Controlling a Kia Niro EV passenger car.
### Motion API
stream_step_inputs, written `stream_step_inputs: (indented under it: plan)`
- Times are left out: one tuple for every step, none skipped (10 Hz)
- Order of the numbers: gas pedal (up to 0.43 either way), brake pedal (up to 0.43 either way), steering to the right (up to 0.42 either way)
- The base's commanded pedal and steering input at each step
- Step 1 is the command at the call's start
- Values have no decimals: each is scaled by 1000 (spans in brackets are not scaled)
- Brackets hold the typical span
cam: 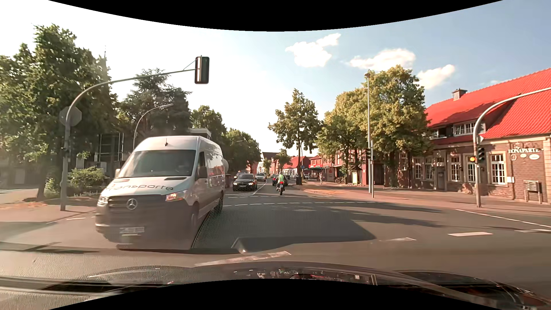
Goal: Follow the waypoints while adhering to traffic rules and regulations
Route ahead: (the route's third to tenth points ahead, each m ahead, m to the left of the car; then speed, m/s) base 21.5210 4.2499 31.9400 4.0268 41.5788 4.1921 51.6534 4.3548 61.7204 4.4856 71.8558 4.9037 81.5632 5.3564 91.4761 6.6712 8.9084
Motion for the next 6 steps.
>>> stream_step_inputs:
  plan:
    - [209,0,-8]
    - [209,0,-8]
    - [209,0,-8]
    - [209,0,-9]
    - [209,0,-9]
    - [209,0,-9]
